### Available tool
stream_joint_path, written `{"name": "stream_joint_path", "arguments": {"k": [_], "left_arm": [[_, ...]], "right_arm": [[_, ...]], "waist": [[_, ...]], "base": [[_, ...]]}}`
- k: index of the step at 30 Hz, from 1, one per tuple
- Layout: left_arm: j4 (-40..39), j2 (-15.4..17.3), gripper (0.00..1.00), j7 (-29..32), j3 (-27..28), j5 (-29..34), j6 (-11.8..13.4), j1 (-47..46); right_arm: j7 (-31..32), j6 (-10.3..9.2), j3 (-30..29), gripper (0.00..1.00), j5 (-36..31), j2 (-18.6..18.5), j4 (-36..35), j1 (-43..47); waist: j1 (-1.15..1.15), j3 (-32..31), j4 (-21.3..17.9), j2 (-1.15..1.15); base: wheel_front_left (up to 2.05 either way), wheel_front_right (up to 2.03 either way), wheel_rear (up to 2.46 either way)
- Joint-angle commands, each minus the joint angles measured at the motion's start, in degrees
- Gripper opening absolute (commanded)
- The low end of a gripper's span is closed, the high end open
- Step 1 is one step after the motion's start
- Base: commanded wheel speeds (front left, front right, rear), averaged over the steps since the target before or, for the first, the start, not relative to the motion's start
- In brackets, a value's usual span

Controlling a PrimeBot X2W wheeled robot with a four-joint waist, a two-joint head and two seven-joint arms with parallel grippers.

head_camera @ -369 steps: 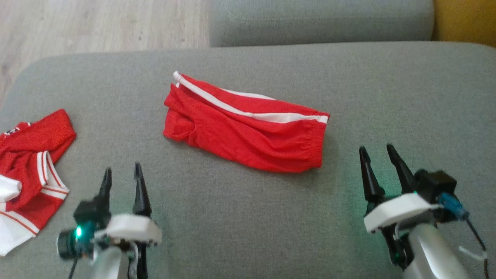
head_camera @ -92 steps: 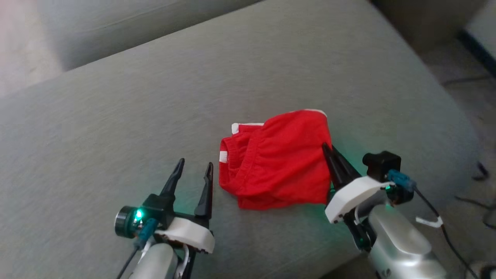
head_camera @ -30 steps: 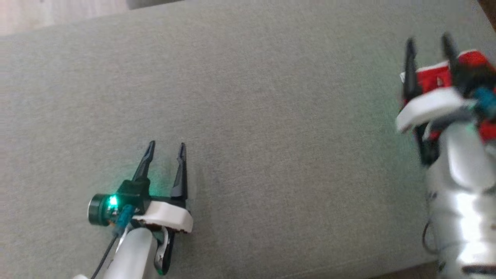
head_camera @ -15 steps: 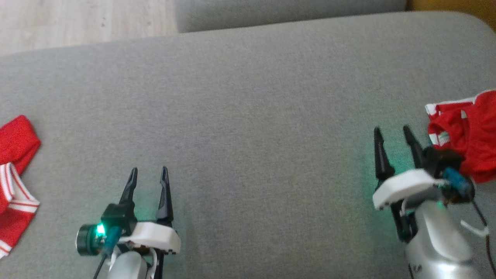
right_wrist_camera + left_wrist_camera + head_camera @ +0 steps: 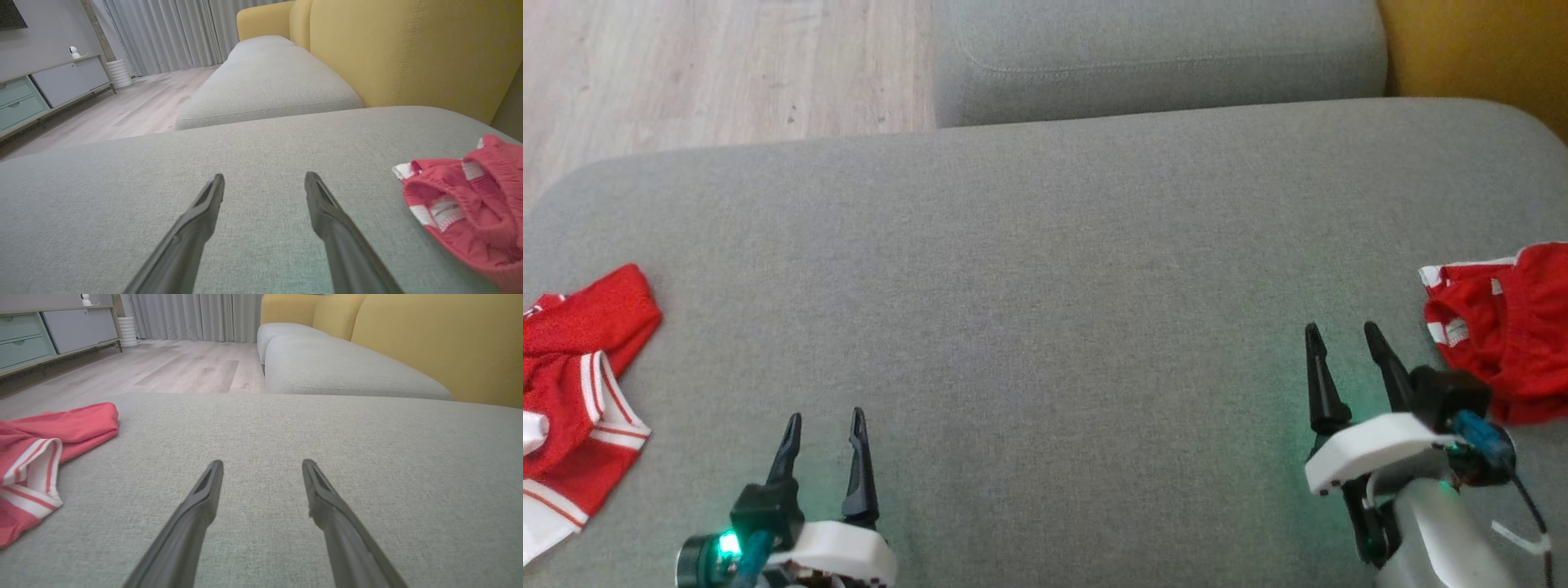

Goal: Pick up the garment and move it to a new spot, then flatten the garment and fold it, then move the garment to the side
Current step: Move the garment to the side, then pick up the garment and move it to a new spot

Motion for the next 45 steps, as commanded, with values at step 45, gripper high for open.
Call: {"name": "stream_joint_path", "arguments": {"k": [45], "left_arm": [[-4.67, 0.48, 1.00, -0.31, 10.49, -7.13, 0.73, -3.22]], "right_arm": [[-0.63, -0.04, 8.45, 1.00, 0.09, 0.16, -3.83, -3.55]], "waist": [[0.01, 7.09, 26.07, 0.00]], "base": [[0.00, 0.00, 0.00]]}}
